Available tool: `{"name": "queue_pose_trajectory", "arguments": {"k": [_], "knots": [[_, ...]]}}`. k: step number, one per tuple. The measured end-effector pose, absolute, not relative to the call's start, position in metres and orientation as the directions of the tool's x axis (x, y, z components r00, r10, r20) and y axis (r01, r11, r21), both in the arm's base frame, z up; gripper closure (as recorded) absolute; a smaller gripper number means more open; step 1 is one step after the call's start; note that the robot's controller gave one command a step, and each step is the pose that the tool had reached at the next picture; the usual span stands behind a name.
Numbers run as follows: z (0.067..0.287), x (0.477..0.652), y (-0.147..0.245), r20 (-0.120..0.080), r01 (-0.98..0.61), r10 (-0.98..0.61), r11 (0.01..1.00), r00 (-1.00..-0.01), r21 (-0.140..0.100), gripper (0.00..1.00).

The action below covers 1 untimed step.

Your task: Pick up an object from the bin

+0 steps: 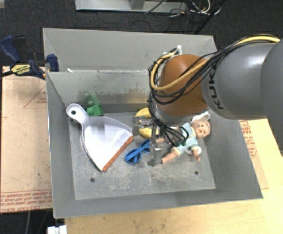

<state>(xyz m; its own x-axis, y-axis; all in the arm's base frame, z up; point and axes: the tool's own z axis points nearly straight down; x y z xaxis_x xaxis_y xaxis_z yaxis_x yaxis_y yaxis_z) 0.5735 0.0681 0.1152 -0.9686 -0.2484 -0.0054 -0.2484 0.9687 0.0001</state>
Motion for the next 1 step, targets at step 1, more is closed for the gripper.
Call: {"name": "queue_pose_trajectory", "arguments": {"k": [1], "knots": [[0.0702, 0.5693, 0.0766, -0.005, -0.383, -0.383, 0.924, -0.924, 0.002, 1.00]]}}
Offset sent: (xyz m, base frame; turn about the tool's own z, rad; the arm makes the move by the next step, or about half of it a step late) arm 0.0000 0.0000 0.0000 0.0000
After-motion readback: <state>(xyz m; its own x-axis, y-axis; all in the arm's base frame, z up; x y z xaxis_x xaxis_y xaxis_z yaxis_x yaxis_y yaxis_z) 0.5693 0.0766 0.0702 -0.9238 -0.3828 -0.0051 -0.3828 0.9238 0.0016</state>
